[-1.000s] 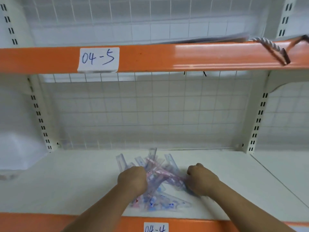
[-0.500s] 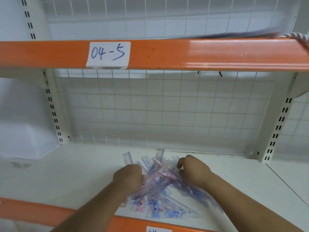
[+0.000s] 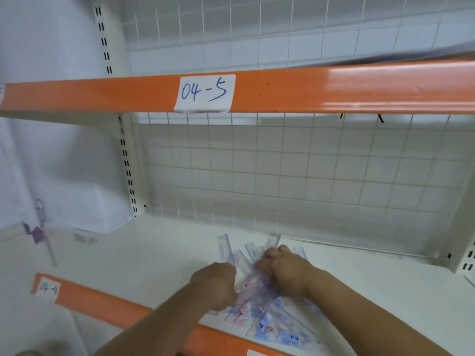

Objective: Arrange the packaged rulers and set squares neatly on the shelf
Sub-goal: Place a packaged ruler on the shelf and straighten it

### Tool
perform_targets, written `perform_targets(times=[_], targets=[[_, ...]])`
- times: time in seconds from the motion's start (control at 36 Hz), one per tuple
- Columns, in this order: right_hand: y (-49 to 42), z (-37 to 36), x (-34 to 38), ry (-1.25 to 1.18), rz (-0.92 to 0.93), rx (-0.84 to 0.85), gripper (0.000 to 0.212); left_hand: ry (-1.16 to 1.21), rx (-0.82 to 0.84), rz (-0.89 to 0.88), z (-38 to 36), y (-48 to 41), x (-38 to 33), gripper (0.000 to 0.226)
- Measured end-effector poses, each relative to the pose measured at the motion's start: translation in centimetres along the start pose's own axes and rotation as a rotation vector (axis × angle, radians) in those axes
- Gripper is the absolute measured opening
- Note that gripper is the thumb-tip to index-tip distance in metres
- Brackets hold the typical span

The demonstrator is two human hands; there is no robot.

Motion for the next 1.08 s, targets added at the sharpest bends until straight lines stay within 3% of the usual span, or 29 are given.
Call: perform_targets(times=[0.19, 0.39, 0.64, 0.81, 1.0, 1.08], targets=[[-0.5, -0.5, -0.2, 0.074, 0.059, -0.051, 0.043, -0.015, 0.007, 0.010, 0.0, 0.5, -0.1, 0.035], [-0.5, -0.1, -0.8, -0.067, 0.067, -0.060, 0.033, -0.033, 0.018, 0.024, 0.0, 0.4, 0.3, 0.034], [-0.5, -0.9, -1.2, -0.092, 0.053, -0.018, 0.043, -0.040, 0.041, 0.029, -0.3, -0.1, 0.7, 0.038], [-0.1, -0.3, -1.2, -0.032, 0.141, -0.100, 0.048, -0.035, 0.036, 0.018, 0.2, 0.1, 1.1, 0.048], [1.1, 0.3, -1.2, -0.118, 0.110, -0.168, 0.055, -0.007, -0.034, 0.014, 1.3, 0.2, 1.8, 0.034], [1.7, 0.6, -1.1, -0.097, 0.099, -0.198, 0.049, 0.004, -0.077, 0.004, 1.7, 0.0, 1.6, 0.032]])
Point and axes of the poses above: each hand's wrist, its own y-axis away from the middle knuckle, its own z-axis out of the back of the hand, x = y × z, the point moved 2 cm from there along -y, towards the middle knuckle, and after that the axes turned 3 degrees about y, right-handed, at the moved point
